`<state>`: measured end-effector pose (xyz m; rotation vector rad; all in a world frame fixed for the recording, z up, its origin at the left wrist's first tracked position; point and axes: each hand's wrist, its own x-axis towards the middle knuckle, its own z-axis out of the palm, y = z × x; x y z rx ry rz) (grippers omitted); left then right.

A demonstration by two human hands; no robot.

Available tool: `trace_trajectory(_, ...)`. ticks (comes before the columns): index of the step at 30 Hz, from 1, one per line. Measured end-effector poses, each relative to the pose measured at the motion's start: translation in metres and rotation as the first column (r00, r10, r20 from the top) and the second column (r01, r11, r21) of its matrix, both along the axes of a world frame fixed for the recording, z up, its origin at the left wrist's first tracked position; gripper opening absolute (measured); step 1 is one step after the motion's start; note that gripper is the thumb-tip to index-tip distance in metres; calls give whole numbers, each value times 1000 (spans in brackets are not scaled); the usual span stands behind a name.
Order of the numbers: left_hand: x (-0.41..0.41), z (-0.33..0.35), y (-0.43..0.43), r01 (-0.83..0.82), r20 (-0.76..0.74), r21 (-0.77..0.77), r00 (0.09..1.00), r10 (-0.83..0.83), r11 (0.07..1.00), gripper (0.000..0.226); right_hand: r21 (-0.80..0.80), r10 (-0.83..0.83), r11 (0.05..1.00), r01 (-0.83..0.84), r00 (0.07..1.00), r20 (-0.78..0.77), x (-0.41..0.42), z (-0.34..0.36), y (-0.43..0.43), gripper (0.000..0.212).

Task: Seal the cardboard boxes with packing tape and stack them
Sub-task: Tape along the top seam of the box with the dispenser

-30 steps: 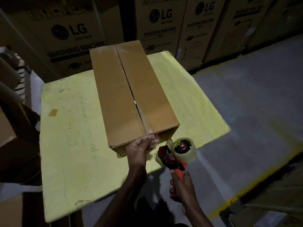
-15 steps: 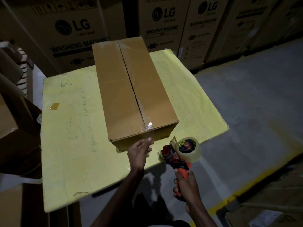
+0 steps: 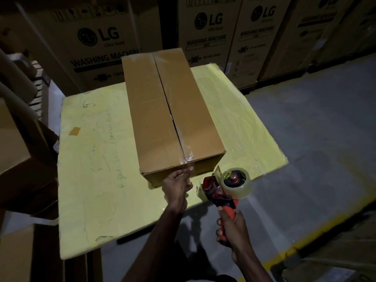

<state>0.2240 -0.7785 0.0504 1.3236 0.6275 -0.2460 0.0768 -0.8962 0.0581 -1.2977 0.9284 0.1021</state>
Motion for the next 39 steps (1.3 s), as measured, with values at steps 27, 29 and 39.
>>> trace_trajectory(27,-32,-46,50,331,-57,664,917,-396,671,73,-37,19,999,-20,999,-28,-4,-17,-2,32)
trace_trajectory(29,-34,-41,55,57,256,853,821,-510,519,65,-29,21,999,-22,999,-39,-3,-15,-4,31)
trace_trajectory(39,12,45,30,265,429,737,526,-734,621,26,30,-39,999,40,999,-31,7,5,-9,24)
